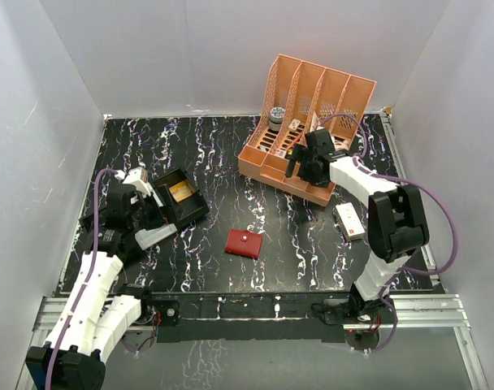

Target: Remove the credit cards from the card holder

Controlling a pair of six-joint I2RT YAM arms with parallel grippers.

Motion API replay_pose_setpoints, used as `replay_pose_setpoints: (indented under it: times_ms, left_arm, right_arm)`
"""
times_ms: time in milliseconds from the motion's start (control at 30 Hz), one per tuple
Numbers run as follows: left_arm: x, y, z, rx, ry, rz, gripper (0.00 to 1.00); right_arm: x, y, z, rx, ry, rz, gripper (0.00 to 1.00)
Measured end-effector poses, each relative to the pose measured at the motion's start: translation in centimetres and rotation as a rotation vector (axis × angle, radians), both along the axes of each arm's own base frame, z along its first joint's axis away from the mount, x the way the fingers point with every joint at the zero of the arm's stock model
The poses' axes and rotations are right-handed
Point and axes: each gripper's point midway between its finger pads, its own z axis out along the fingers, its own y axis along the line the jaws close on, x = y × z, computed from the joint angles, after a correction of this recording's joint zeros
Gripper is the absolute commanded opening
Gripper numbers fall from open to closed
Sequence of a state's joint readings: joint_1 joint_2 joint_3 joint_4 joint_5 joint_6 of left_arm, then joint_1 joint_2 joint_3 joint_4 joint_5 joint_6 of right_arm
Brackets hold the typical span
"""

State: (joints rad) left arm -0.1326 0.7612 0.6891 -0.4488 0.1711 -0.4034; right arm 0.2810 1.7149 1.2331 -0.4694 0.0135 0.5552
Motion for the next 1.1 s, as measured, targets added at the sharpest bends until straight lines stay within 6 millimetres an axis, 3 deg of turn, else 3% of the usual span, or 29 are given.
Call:
replay_pose_setpoints:
  times_ms: [133, 400, 800, 933, 1100]
  left_arm:
    - [0.1, 0.5, -0.7, 0.024, 0.035, 0.025, 0.99]
    - [0.3, 0.9, -1.4, 0.045, 0.072, 0.039, 0.99]
    - [1.8, 2.1, -2.8, 0.096, 0.159, 0.121, 0.99]
    - [2.7, 2.8, -3.6, 0.125, 0.211, 0.178, 0.99]
    - [3.4, 3.4, -4.7, 0.146, 0.265, 0.226, 0.95]
  right_arm:
    - [0.1, -2.7, -2.2, -0.139, 0.042, -0.070, 0.84]
    - [0.6, -7.9, -2.4, -0.367, 0.029, -0.169, 0.82]
    - [2.4, -15.4, -0.9, -0.395, 0.021, -0.288, 0.87]
    - [2.4, -15.5, -0.5, -0.327, 0.023, -0.267, 0.90]
    - [2.2, -12.6, 3.0, -0.169, -0.047, -0.181, 0.90]
